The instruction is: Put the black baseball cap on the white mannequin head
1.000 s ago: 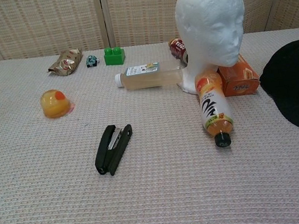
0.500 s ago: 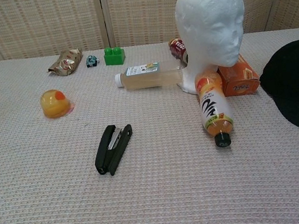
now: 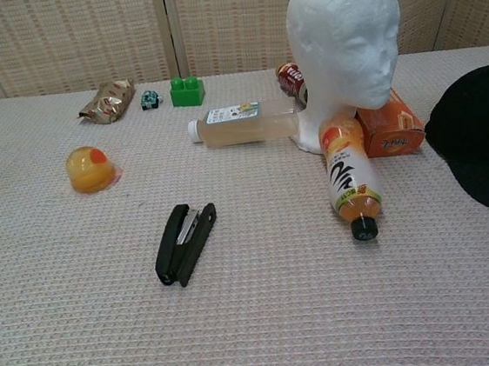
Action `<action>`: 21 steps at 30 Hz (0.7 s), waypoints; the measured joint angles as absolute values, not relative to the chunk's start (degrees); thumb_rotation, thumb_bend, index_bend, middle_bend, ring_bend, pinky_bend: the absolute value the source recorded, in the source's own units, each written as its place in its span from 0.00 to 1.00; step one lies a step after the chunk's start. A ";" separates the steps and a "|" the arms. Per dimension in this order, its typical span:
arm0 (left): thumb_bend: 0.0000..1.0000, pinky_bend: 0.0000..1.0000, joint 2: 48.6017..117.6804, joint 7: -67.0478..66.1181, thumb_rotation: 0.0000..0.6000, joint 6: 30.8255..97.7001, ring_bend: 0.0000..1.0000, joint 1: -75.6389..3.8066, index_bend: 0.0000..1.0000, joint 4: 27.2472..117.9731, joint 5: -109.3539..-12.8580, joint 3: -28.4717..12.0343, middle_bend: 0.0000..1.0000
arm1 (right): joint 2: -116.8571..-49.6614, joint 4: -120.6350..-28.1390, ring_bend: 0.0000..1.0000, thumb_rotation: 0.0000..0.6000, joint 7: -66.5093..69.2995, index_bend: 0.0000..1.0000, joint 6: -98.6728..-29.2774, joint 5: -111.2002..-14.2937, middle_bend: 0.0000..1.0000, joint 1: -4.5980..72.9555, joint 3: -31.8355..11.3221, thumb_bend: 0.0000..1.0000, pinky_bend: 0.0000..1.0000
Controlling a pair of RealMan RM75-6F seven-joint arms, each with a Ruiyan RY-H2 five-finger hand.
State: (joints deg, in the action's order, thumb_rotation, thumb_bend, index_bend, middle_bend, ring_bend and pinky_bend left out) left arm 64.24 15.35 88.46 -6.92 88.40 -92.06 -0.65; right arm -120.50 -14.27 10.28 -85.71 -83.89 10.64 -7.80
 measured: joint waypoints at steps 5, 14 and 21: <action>0.24 0.09 64.35 15.24 1.00 88.21 0.00 -6.97 0.00 88.28 -91.67 -0.83 0.00 | -121.11 -13.48 0.00 1.00 10.06 0.34 -84.55 -83.25 0.00 11.44 -8.21 0.29 0.00; 0.24 0.09 64.72 14.98 1.00 87.78 0.00 -7.09 0.00 87.79 -90.80 -1.32 0.00 | -122.16 -12.33 0.00 1.00 10.48 0.36 -83.29 -81.51 0.00 13.21 -9.76 0.35 0.00; 0.25 0.09 65.07 14.72 1.00 87.95 0.00 -7.03 0.00 87.62 -90.15 -1.85 0.00 | -122.62 -11.95 0.00 1.00 11.69 0.50 -83.66 -79.57 0.03 14.35 -11.78 0.42 0.00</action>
